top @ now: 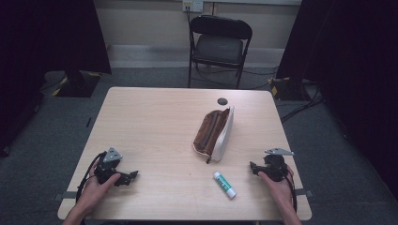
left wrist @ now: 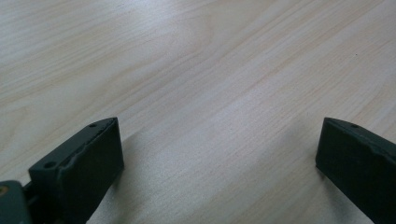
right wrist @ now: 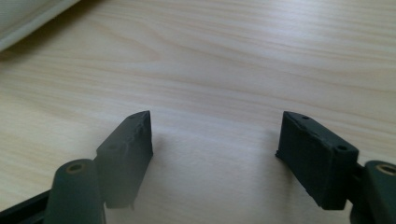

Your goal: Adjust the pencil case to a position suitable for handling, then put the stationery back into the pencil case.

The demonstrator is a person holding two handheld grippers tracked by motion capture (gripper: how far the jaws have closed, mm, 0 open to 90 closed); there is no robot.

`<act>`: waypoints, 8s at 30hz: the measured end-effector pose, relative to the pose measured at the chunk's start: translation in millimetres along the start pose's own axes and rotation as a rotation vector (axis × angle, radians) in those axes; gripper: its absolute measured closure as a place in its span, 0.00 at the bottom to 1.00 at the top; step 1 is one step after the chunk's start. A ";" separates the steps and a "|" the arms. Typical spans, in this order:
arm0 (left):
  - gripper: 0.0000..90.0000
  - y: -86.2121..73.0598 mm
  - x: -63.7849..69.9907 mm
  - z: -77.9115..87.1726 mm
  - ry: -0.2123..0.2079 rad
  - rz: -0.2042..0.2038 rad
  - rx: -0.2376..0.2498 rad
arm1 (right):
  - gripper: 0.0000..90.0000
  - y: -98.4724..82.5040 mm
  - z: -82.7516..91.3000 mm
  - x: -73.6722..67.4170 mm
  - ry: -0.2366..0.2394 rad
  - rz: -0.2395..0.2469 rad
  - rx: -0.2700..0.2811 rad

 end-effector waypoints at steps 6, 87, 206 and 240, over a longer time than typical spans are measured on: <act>0.00 0.1 -0.2 -0.3 -0.003 -0.005 -0.002 | 0.36 9.3 7.6 -20.7 0.070 0.024 0.022; 0.00 0.2 -0.2 -0.3 -0.003 -0.006 -0.001 | 0.88 76.9 -6.8 -178.6 0.538 0.244 0.015; 0.00 0.1 -0.1 -0.3 -0.004 -0.004 -0.002 | 0.56 37.2 19.8 -154.9 0.465 0.312 0.024; 0.00 -0.3 0.2 0.2 -0.002 -0.002 -0.005 | 0.70 -23.0 19.9 -134.7 0.365 0.336 -0.094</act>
Point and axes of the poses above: each handheld gripper's, and its own axes: z roughly backward along the jaws, y roughly out of its top, x roughly to its right, the point moved 9 cm from there along -z, roughly forward along the jaws, and after that the axes turned 2 degrees about -z, right-handed, at the moved point
